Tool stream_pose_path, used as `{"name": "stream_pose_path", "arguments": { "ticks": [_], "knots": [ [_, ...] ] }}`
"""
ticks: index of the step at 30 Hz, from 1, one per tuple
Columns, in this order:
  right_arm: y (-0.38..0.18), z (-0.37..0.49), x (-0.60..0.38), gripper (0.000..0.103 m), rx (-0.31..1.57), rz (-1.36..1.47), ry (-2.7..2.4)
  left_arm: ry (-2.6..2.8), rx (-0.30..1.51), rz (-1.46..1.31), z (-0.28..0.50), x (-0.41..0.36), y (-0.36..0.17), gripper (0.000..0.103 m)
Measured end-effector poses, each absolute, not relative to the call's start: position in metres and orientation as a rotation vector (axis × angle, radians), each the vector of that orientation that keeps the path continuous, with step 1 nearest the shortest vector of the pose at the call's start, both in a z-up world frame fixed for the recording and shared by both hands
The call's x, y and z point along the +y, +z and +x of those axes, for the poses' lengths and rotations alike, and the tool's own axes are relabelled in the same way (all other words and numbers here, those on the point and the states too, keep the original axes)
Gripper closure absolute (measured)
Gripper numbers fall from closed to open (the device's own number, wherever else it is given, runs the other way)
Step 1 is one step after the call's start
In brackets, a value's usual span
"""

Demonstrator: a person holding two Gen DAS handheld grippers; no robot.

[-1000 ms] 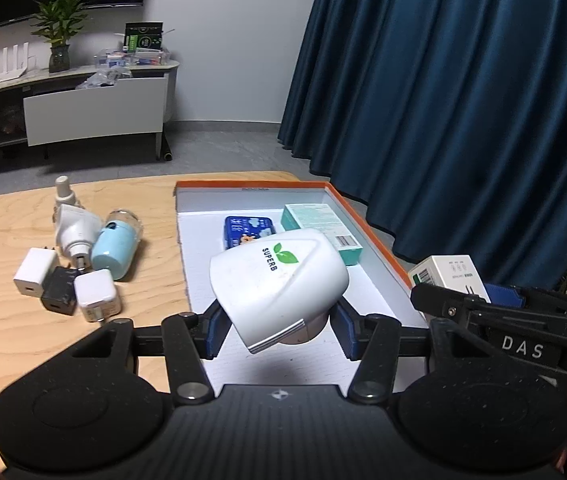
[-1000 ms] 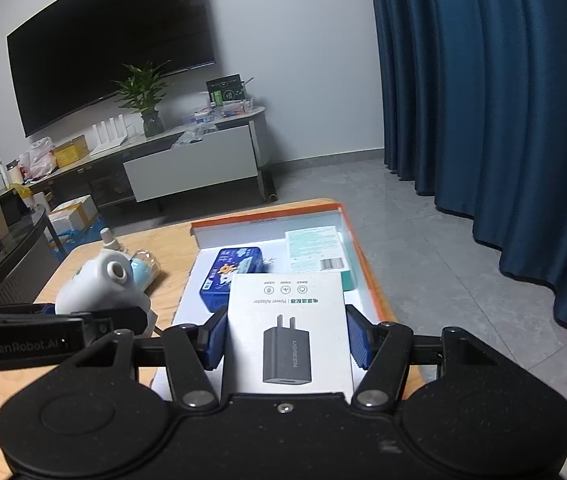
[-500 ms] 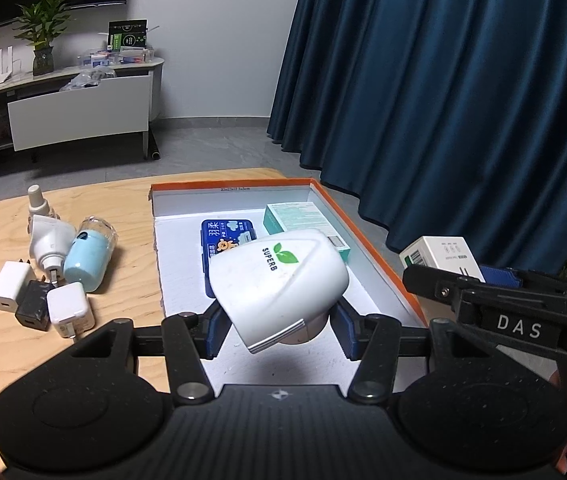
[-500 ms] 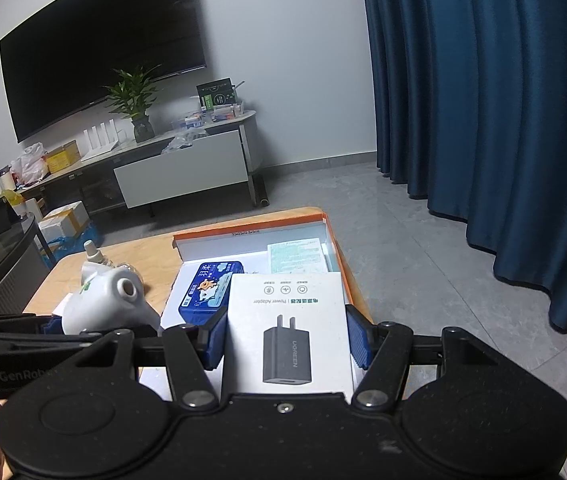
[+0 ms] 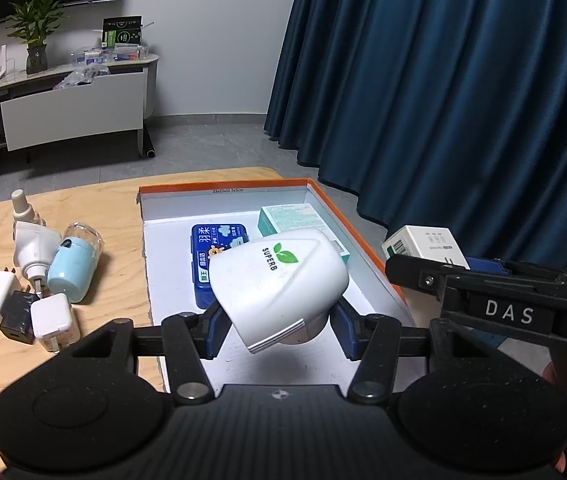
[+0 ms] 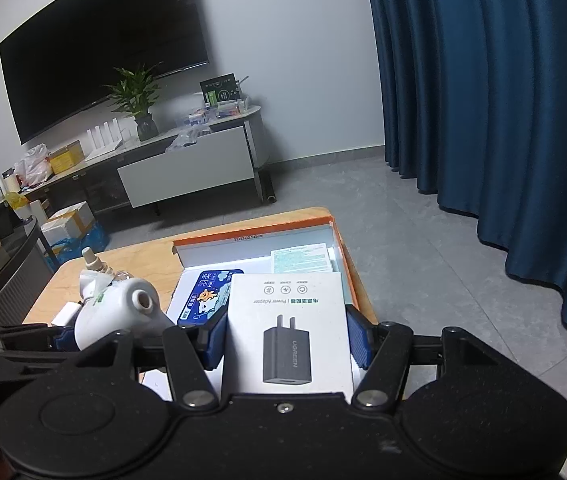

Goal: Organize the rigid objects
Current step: 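Lower the diffuser and charger box into the box lid and release both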

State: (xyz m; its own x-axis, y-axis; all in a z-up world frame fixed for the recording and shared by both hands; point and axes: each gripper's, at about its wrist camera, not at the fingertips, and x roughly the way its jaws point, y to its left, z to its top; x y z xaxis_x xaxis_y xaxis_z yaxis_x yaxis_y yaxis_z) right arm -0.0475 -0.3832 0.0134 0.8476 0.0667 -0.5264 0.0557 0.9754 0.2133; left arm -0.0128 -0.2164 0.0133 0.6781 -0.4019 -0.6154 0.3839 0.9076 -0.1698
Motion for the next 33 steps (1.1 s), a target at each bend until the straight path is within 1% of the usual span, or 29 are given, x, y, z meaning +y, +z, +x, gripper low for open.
{"name": "stream_pose_path", "arguments": {
  "ticks": [33],
  "knots": [
    [0.014, 0.017, -0.39, 0.032, 0.592, 0.211, 0.068, -0.459, 0.73, -0.014, 0.014, -0.235, 0.0, 0.049]
  ]
}}
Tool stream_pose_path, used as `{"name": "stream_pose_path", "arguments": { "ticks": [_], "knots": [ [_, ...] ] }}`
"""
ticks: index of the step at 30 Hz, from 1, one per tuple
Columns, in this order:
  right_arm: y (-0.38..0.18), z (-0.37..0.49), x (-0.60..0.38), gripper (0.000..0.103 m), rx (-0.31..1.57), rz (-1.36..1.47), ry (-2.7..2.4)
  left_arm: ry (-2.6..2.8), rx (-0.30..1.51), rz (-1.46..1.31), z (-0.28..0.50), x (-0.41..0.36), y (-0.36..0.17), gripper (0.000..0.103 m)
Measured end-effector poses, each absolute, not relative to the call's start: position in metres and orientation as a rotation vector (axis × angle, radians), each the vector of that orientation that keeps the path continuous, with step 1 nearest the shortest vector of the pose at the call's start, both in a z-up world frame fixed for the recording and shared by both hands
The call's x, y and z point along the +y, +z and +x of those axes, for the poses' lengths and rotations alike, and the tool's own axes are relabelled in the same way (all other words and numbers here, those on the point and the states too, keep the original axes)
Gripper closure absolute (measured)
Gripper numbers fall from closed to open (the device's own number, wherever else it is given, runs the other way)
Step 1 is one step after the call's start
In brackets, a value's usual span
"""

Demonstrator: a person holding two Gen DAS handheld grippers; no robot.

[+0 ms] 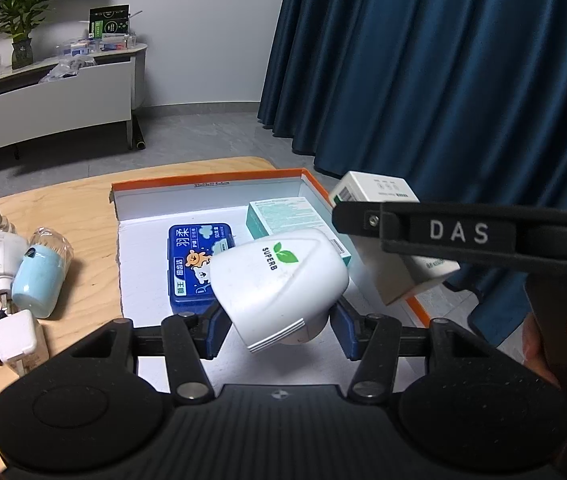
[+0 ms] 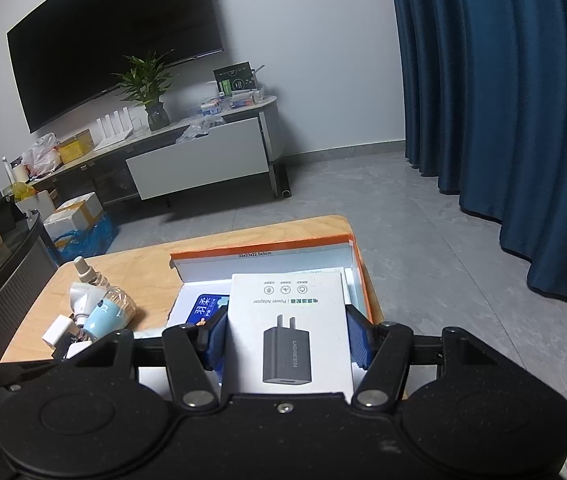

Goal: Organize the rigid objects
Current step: 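Lower the diffuser and charger box into the box lid and release both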

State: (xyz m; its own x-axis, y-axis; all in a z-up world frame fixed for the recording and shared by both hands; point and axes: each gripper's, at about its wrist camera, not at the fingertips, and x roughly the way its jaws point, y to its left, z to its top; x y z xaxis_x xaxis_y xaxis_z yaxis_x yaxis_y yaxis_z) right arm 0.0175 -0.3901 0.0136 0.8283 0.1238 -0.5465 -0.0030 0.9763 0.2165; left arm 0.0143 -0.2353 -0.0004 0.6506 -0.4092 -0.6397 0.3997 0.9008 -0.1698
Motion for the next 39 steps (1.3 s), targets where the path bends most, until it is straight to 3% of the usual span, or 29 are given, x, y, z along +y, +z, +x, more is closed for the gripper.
{"name": "stream_pose_path", "arguments": {
  "ticks": [17, 22, 29, 32, 39],
  "knots": [
    [0.008, 0.067, -0.388, 0.032, 0.638, 0.191, 0.115, -0.466, 0.753, -0.02, 0.023, -0.241, -0.005, 0.049],
    [0.012, 0.08, -0.393, 0.023, 0.574, 0.218, 0.116, -0.471, 0.76, -0.019, 0.024, -0.243, -0.007, 0.049],
    [0.027, 0.044, -0.404, 0.023, 0.499, 0.206, 0.052, -0.494, 0.768, -0.026, 0.027, -0.251, -0.009, 0.049],
    [0.033, 0.029, -0.41, 0.022, 0.484, 0.211, 0.038, -0.523, 0.762, -0.025, 0.027, -0.259, -0.006, 0.055],
    [0.041, 0.004, -0.413, 0.022, 0.466, 0.227, 0.024, -0.553, 0.76, -0.047, 0.024, -0.261, 0.003, 0.051]
  ]
}}
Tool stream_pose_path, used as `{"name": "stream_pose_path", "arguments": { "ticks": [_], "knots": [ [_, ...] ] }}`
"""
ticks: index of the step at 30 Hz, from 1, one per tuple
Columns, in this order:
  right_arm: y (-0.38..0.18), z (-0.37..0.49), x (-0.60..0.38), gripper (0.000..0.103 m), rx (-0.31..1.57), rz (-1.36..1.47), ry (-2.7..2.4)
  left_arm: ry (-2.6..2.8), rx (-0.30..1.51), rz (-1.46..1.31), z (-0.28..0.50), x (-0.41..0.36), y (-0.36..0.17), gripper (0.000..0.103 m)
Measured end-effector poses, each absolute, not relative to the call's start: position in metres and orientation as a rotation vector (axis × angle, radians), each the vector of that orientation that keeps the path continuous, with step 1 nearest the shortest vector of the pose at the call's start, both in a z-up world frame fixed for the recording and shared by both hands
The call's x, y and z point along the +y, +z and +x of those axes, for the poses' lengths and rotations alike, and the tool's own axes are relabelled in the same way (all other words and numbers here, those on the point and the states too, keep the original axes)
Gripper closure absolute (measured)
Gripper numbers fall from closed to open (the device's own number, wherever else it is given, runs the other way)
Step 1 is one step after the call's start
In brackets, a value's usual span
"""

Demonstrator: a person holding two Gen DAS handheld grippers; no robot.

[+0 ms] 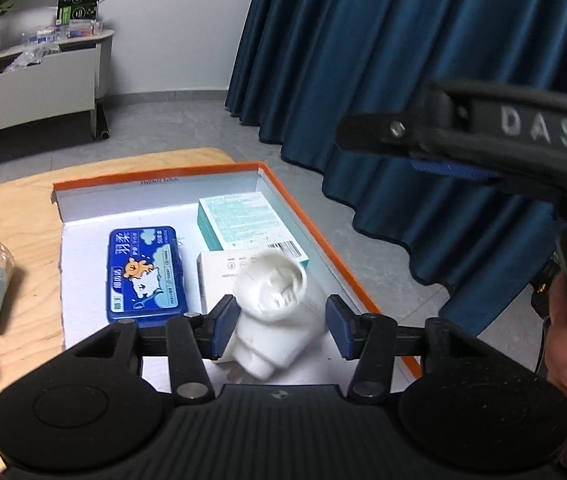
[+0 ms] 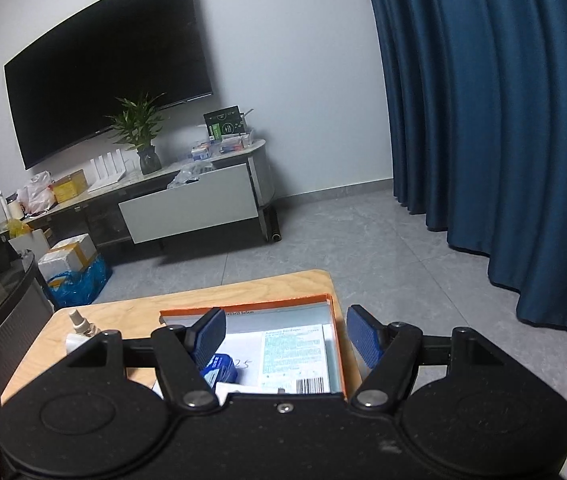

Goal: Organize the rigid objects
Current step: 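Lower the diffuser and charger box into the box lid and release both, then move both tools back over the remaining items on the table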

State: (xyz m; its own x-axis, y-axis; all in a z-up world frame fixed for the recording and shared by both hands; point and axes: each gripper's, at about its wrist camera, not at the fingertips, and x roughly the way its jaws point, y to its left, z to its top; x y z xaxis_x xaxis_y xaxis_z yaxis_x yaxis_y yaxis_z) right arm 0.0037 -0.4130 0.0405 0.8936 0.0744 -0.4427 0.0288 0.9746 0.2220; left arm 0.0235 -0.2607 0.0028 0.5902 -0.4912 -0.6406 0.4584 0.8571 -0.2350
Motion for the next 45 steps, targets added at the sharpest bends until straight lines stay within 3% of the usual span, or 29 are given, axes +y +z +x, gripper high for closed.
{"name": "stream_pose_path", "arguments": {
  "ticks": [2, 21, 34, 45],
  "knots": [
    [0.042, -0.002, -0.411, 0.022, 0.464, 0.231, 0.021, -0.545, 0.757, -0.072, 0.022, -0.254, 0.005, 0.044],
    [0.024, -0.017, -0.335, 0.022, 0.555, 0.217, 0.161, -0.222, 0.739, -0.14, -0.001, -0.133, 0.02, 0.027],
    [0.022, -0.009, -0.272, 0.023, 0.588, 0.184, 0.285, -0.032, 0.742, -0.227, -0.013, -0.053, 0.017, 0.026],
    [0.022, -0.001, -0.246, 0.023, 0.6, 0.158, 0.335, 0.011, 0.743, -0.25, -0.012, -0.031, 0.011, 0.026]
  ]
}}
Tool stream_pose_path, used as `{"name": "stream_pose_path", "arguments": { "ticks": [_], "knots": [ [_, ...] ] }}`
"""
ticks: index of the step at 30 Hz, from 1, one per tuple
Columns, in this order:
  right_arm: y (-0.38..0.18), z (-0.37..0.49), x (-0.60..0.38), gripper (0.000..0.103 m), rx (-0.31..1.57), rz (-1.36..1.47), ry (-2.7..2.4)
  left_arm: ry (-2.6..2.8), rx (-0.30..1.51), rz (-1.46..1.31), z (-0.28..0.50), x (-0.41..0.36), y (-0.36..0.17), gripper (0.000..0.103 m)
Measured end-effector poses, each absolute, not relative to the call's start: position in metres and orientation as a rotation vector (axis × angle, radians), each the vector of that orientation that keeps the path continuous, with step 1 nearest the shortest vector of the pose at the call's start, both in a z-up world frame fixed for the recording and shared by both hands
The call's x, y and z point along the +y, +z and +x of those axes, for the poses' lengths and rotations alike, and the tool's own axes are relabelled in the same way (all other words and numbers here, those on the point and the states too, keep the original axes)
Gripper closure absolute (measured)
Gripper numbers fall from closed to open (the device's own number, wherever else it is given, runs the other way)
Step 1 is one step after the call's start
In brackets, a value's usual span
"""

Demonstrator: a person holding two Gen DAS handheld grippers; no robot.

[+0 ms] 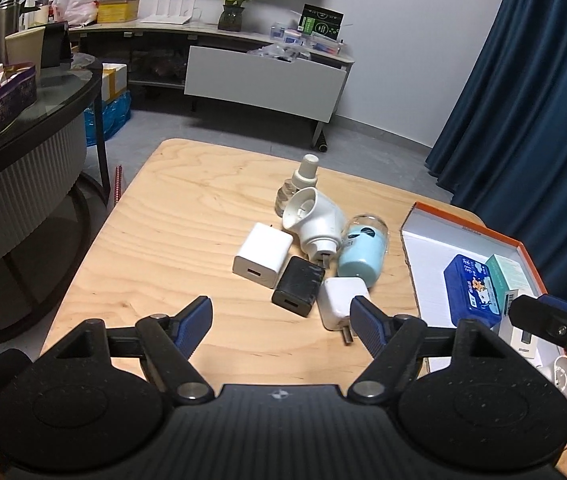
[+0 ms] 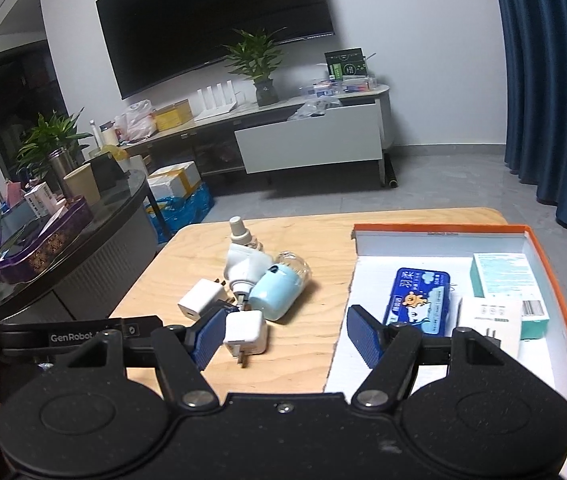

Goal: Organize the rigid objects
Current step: 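Move both tools back over the remaining items on the table, then grasp the white square charger with the left tool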

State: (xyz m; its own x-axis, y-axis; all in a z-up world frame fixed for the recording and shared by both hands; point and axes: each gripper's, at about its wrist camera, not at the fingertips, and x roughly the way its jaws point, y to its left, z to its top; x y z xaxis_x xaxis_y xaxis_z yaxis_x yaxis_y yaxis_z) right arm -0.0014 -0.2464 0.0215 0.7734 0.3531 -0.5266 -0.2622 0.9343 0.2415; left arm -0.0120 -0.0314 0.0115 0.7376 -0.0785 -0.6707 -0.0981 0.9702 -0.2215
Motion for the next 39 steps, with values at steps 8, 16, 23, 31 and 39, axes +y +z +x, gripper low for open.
{"name": "stream_pose_path", "arguments": {
  "ticks": [8, 16, 23, 31, 39],
  "knots": [
    [0.017, 0.002, -0.239, 0.022, 0.614, 0.154, 0.348, 0.018, 0.75, -0.241, -0.009, -0.028, 0.009, 0.025],
    [0.014, 0.004, -0.238, 0.022, 0.62, 0.152, 0.345, 0.026, 0.757, -0.229, -0.003, -0.024, 0.006, 0.025],
    [0.012, 0.007, -0.238, 0.022, 0.623, 0.153, 0.347, 0.053, 0.766, -0.219, 0.006, -0.014, 0.002, 0.025],
    [0.006, 0.012, -0.235, 0.023, 0.633, 0.156, 0.345, 0.056, 0.788, -0.18, 0.027, -0.008, -0.006, 0.025],
    [0.0, 0.022, -0.237, 0.023, 0.644, 0.156, 0.336, 0.006, 0.813, -0.122, 0.06, -0.01, -0.018, 0.025]
  ]
}}
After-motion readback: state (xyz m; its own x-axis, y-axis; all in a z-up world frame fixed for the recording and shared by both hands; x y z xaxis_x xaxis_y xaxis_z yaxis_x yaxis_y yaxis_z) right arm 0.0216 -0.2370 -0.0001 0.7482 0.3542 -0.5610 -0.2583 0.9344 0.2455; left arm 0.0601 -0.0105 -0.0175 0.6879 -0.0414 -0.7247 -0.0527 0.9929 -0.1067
